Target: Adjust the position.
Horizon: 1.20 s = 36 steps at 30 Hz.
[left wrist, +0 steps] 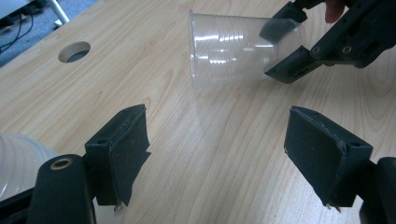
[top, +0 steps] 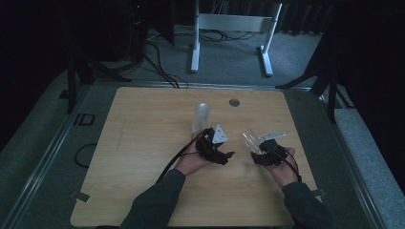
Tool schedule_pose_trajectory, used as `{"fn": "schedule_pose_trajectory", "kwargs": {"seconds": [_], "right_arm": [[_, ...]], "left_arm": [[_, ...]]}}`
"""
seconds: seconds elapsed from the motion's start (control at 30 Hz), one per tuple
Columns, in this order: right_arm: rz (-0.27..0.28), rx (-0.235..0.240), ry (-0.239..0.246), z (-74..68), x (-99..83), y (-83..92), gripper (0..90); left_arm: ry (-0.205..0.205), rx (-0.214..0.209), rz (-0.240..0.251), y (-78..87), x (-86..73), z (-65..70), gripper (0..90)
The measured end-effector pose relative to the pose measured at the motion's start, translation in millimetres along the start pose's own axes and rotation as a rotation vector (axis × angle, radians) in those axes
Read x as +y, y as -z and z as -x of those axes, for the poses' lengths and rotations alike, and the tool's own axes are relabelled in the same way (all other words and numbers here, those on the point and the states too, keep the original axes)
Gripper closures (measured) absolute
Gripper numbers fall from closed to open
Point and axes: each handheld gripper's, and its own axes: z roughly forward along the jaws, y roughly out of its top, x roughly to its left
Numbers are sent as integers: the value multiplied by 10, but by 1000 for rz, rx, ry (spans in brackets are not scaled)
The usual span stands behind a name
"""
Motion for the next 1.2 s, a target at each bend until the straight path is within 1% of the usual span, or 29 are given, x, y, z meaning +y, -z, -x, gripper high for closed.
{"fn": "schedule_pose_trajectory", "kwargs": {"seconds": [0.03,0.07,0.13,0.17,0.2,0.3,0.33,0.43,0.47,0.5,0.53,0.6,0.63,0.67,0.73,0.9,0.93,0.97,1.0,1.03,1.07,1.1,1.2], "right_arm": [[4,-4,-3,-2,-7,-2,418],[15,-25,-24,-14,-22,-7,418],[28,-52,-34,-22,-33,-13,418],[32,-58,-45,-23,-39,-17,418],[32,-58,-45,-23,-39,-17,418],[63,-70,-103,-13,-58,-24,418],[66,-73,-114,-12,-61,-26,418],[88,-87,-174,-2,-96,-46,418],[88,-87,-174,-2,-96,-46,418],[92,-93,-192,-2,-106,-52,418],[112,-103,-245,2,-132,-68,418],[125,-105,-283,0,-143,-68,419],[125,-105,-283,0,-143,-68,419],[143,-115,-305,-12,-149,-67,419],[155,-134,-318,-35,-151,-68,419],[181,-145,-336,-80,-153,-78,419],[190,-160,-344,-97,-158,-81,419],[190,-160,-344,-97,-158,-81,419],[205,-177,-350,-112,-168,-82,420],[205,-177,-350,-112,-168,-82,420],[221,-191,-351,-124,-181,-79,419],[221,-191,-351,-124,-181,-79,419],[246,-211,-360,-141,-198,-71,419]], "left_arm": [[0,0,0,0,0,0,217],[7,3,0,-9,-6,-2,217],[11,7,0,-17,-11,-2,217],[14,9,-2,-26,-14,1,217],[14,9,-2,-26,-14,1,217],[18,14,0,-38,-13,7,217],[18,18,1,-41,-12,9,217],[20,21,2,-46,-9,13,217],[20,21,2,-46,-9,13,217],[23,24,1,-49,-7,14,217],[24,26,0,-53,-6,18,217],[24,24,-2,-59,-6,21,217],[24,24,-2,-59,-6,21,217],[24,25,0,-66,-5,27,217],[23,26,0,-66,-2,28,217],[30,29,4,-61,5,30,217],[28,33,4,-57,8,34,217],[28,33,4,-57,8,34,217],[27,31,5,-52,13,36,217],[27,31,5,-52,13,36,217],[26,33,7,-50,18,34,217],[26,33,7,-50,18,34,217],[34,36,12,-55,25,33,217]]}}
